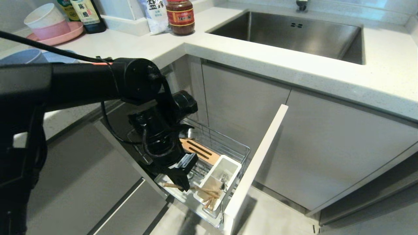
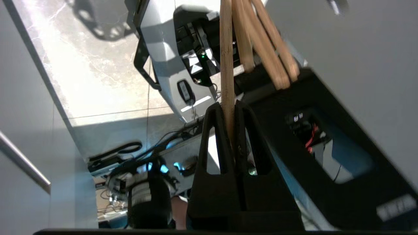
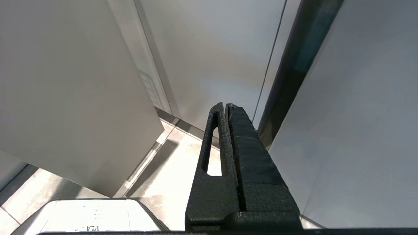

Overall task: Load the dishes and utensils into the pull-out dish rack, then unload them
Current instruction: Take the chopsticks out of the cupboard

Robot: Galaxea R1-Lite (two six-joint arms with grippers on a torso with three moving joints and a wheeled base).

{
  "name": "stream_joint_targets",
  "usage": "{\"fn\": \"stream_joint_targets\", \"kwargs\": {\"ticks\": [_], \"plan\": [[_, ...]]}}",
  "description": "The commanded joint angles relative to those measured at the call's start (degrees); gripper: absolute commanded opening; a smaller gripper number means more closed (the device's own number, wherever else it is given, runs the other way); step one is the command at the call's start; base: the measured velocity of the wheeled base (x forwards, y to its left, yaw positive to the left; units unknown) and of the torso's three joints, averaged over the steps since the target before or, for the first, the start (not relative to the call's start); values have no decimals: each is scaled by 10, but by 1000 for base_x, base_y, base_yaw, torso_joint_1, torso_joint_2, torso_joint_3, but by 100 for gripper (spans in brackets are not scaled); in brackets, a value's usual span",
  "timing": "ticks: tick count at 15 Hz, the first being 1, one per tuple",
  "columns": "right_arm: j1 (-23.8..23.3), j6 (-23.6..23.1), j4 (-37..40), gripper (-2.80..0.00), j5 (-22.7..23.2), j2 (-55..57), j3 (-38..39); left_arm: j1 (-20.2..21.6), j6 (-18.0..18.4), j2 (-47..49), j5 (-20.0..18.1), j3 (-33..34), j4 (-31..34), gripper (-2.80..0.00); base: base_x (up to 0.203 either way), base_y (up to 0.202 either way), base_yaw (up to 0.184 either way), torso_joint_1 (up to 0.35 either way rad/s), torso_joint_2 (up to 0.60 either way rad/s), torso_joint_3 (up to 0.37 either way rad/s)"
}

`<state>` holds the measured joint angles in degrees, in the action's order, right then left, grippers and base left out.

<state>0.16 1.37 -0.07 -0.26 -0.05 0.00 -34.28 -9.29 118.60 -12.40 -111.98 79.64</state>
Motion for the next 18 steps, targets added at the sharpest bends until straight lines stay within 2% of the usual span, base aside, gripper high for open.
{"fn": "stream_joint_targets", "kwargs": {"ticks": [1,8,13,16,18], "plan": [[0,0,0,-280,0,-2,1,-4,0,-48,1,0,16,-280,0,0,0,0,0,0],[0,0,0,-280,0,-2,1,-21,1,-155,11,0,59,-280,0,0,0,0,0,0],[0,-1,0,-280,0,-2,1,-25,1,-240,16,0,62,-280,0,0,0,0,0,0],[0,0,0,-280,0,-2,1,-26,0,-309,31,0,50,-280,0,0,0,0,0,0],[0,0,0,-280,0,-2,1,-24,-16,-356,37,8,-7,-280,0,0,0,0,0,0]]}}
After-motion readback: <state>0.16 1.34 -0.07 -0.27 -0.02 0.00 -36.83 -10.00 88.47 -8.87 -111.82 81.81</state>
